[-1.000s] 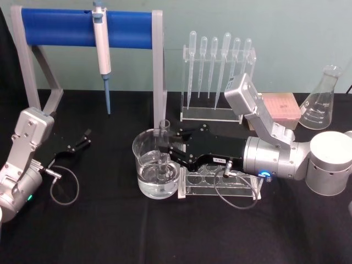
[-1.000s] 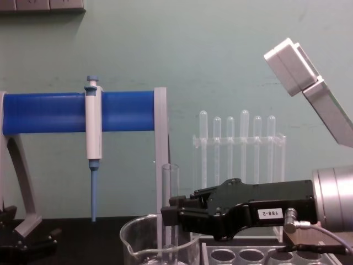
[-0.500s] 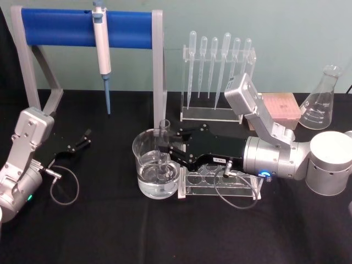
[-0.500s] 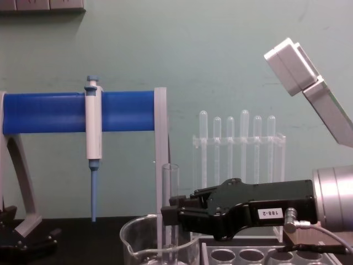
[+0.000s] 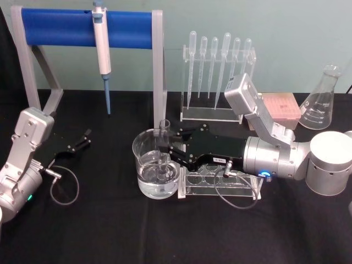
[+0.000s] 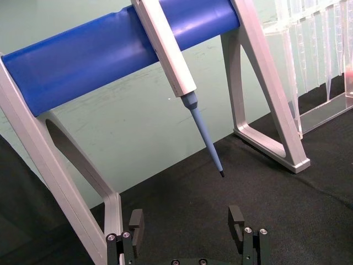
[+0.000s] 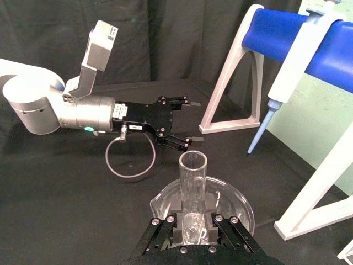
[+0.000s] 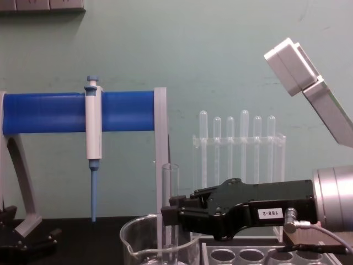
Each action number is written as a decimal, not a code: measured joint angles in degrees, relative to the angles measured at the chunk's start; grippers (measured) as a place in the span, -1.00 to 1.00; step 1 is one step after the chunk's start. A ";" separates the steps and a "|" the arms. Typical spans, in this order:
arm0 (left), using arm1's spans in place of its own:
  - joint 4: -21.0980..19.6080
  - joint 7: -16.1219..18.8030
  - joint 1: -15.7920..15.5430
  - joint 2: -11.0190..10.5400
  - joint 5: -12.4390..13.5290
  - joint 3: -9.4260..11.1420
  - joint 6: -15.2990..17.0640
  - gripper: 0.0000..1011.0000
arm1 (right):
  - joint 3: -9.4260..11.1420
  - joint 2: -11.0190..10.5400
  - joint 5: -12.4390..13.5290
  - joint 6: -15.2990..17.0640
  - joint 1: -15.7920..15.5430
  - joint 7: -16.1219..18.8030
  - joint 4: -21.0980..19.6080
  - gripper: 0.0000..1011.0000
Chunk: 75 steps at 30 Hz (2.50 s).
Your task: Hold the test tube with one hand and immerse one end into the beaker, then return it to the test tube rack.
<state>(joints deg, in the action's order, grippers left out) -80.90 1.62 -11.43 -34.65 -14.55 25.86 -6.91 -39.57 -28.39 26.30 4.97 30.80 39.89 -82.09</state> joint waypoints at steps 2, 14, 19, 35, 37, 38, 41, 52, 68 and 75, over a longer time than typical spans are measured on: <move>0.00 0.00 0.00 0.00 0.00 0.00 0.00 0.98 | 0.00 0.00 0.00 0.00 0.00 0.00 0.00 -0.53; 0.00 0.00 0.00 0.00 0.00 0.00 0.00 0.98 | 0.00 0.00 0.00 0.00 0.00 0.00 0.00 -0.53; 0.00 0.00 0.00 0.00 0.00 0.00 0.00 0.98 | 0.00 0.00 0.00 0.00 0.00 0.00 0.00 -0.53; 0.00 0.00 0.00 0.00 0.00 0.00 0.00 0.98 | 0.00 0.00 0.00 0.00 0.00 0.00 0.00 -0.53; 0.00 0.00 0.00 0.00 0.00 0.00 0.00 0.98 | 0.00 0.00 0.00 0.00 0.00 0.00 0.00 -0.53; 0.00 0.00 0.00 0.00 0.00 0.00 0.00 0.98 | 0.00 0.00 0.00 0.00 0.00 0.00 0.00 -0.53; 0.00 0.00 0.00 0.00 0.00 0.00 0.00 0.98 | 0.00 0.00 0.00 0.00 0.00 0.00 0.00 -0.53; 0.00 0.00 0.00 0.00 0.00 0.00 0.00 0.98 | 0.00 0.00 0.00 0.00 0.00 0.00 0.00 -0.53; 0.00 0.00 0.00 0.00 0.00 0.00 0.00 0.98 | 0.00 0.00 0.00 0.00 0.00 0.00 0.00 -0.53; 0.00 0.00 0.00 0.00 0.00 0.00 0.00 0.98 | 0.00 0.00 -0.01 0.00 0.00 0.00 0.00 -0.53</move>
<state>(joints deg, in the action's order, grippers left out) -80.90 1.62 -11.43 -34.64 -14.55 25.86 -6.91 -39.57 -28.38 26.30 4.97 30.80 39.89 -82.09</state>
